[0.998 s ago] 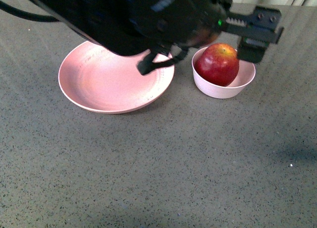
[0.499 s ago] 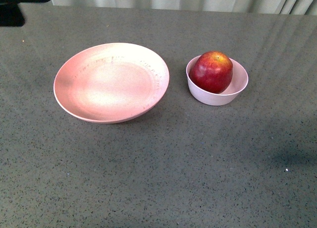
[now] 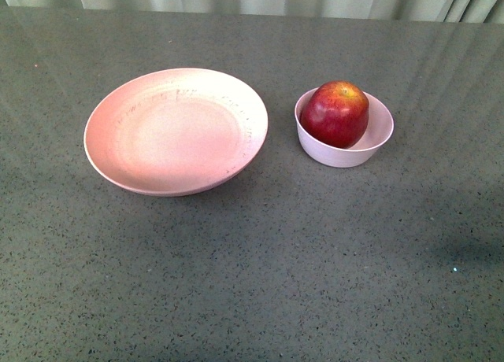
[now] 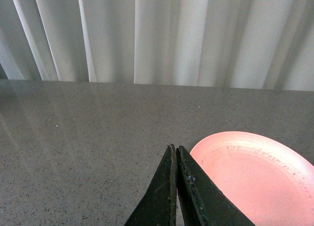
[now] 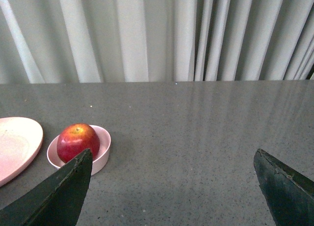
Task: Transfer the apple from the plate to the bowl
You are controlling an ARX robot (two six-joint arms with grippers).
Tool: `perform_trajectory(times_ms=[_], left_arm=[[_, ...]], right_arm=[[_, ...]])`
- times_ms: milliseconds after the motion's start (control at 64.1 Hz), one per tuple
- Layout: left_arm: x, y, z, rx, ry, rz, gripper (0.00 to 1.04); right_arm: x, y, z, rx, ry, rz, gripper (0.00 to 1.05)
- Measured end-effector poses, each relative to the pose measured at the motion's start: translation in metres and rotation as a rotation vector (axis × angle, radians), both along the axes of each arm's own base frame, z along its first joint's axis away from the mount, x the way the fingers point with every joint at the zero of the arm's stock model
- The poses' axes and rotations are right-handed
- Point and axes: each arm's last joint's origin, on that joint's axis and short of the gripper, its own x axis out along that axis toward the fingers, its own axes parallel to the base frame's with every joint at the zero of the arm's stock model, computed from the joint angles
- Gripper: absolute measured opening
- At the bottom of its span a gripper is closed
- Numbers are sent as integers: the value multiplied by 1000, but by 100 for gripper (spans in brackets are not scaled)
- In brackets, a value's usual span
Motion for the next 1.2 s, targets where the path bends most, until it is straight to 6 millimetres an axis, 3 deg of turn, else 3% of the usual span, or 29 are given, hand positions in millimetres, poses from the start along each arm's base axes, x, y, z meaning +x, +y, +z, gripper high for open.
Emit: perform_trajectory(times_ms=[483,1201], left_arm=[[-36,27,3,0,-7,6,2],[-62,28,10,-1,-30,2,2]], right_arm=[[0,0,0,0,0,-1,96],[0,0,0,0,0,0,96]])
